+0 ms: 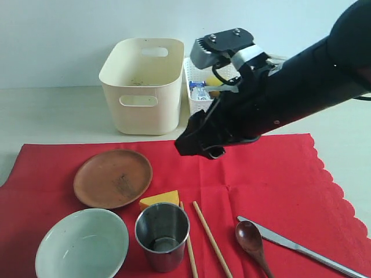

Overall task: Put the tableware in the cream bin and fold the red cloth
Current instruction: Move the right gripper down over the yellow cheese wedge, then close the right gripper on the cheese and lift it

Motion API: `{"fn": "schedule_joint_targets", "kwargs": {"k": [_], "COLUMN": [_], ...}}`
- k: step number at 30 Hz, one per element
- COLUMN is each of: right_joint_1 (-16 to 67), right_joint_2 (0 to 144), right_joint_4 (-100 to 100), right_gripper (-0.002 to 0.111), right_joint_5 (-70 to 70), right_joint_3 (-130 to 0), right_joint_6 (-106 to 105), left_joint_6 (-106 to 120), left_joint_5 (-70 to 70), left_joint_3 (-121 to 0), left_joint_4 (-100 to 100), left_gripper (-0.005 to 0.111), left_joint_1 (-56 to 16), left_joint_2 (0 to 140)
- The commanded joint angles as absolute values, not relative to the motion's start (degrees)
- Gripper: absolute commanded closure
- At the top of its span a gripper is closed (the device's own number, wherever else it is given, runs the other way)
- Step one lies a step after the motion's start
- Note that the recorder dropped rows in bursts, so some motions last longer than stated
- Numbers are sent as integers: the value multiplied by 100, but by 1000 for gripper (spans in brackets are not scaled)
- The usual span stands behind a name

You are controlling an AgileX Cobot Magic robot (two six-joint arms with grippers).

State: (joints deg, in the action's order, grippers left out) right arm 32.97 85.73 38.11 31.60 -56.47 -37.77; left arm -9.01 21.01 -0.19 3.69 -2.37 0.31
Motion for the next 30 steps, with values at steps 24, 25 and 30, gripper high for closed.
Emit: {"fn": "schedule_joint_targets", "kwargs": {"k": [24, 25, 30], "right_joint_1": [4495, 4518, 4534], "right_joint_2": [12559, 12607, 12798], "right_joint_4": [639, 620, 487], "right_gripper": [46, 46, 46], "right_joint_5": [6233, 6257, 6271], "right_joint_3": [-9768, -9799, -9835], "right_joint_6": [-2776, -2776, -2776], "left_joint_6": [-900, -900, -900], "left_joint_5": [2038, 2038, 2038], "left_joint_3": [0, 0, 0], "left_joint_4": [374, 374, 374], "left_gripper": [107, 107, 107], "left_joint_1": [-228, -228, -228], "left_joint_2": [0, 0, 0]}}
